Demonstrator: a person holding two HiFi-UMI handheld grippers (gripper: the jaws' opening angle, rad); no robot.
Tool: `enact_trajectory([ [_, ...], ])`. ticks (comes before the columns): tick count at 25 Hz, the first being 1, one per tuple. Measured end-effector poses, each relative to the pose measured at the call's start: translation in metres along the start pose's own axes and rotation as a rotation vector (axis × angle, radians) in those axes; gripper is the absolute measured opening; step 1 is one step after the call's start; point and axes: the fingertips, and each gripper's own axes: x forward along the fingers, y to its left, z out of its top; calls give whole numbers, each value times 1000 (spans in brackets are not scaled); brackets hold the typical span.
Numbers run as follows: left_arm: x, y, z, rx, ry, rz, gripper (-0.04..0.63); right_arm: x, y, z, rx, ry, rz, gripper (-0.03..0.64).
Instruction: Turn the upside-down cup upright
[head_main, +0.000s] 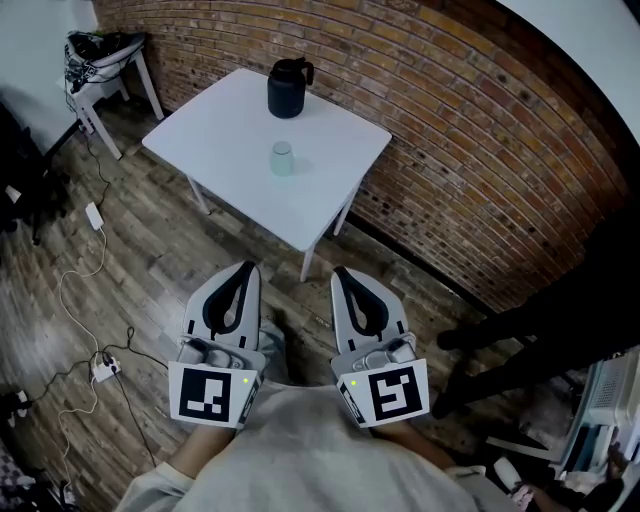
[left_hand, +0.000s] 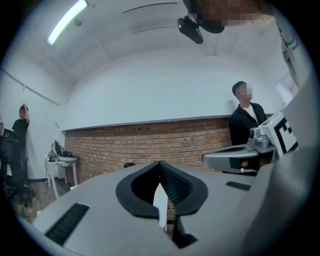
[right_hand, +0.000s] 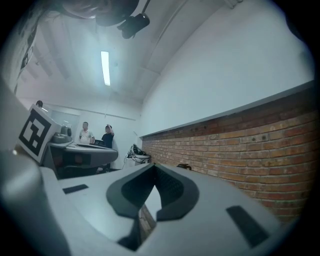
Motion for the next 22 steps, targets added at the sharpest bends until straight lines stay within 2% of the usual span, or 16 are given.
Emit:
enact_trajectory([
  [7, 48, 39, -3, -20, -20, -31, 11, 58, -11, -3, -17, 11, -22, 6],
  [22, 204, 168, -11, -52, 7, -122, 11, 243, -56, -7, -27, 75, -109, 6],
])
